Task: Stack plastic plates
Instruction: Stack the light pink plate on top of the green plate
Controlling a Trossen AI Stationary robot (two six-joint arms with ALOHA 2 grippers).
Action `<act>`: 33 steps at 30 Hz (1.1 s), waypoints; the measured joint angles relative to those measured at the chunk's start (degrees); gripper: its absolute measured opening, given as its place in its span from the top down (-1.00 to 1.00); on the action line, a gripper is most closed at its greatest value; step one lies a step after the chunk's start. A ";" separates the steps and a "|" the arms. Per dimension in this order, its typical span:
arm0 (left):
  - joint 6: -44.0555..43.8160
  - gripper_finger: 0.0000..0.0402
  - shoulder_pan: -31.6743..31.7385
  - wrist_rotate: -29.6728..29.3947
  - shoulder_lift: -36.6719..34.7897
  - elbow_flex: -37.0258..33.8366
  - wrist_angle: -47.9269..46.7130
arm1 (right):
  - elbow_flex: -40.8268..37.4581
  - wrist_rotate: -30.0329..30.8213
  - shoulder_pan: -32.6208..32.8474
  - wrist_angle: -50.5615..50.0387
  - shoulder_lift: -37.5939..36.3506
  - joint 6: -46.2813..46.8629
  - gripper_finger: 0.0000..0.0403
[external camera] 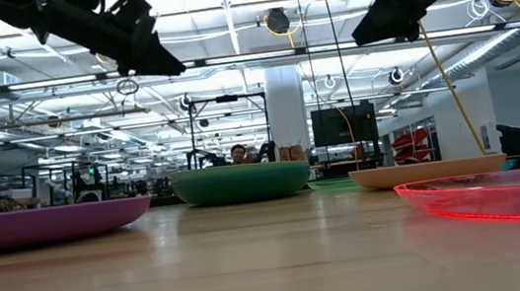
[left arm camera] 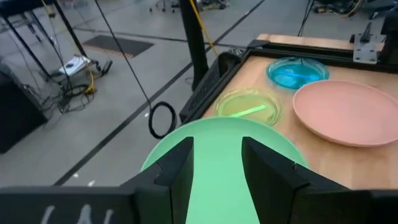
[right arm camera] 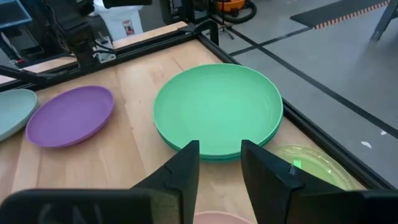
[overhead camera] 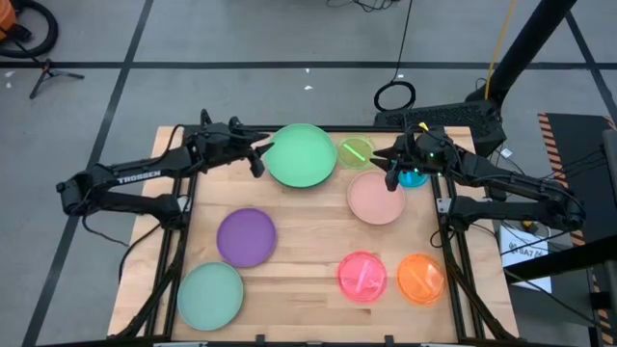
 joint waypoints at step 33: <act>4.81 0.29 9.63 5.35 -9.29 -8.87 7.48 | 0.02 -0.04 0.00 7.10 7.98 10.49 0.43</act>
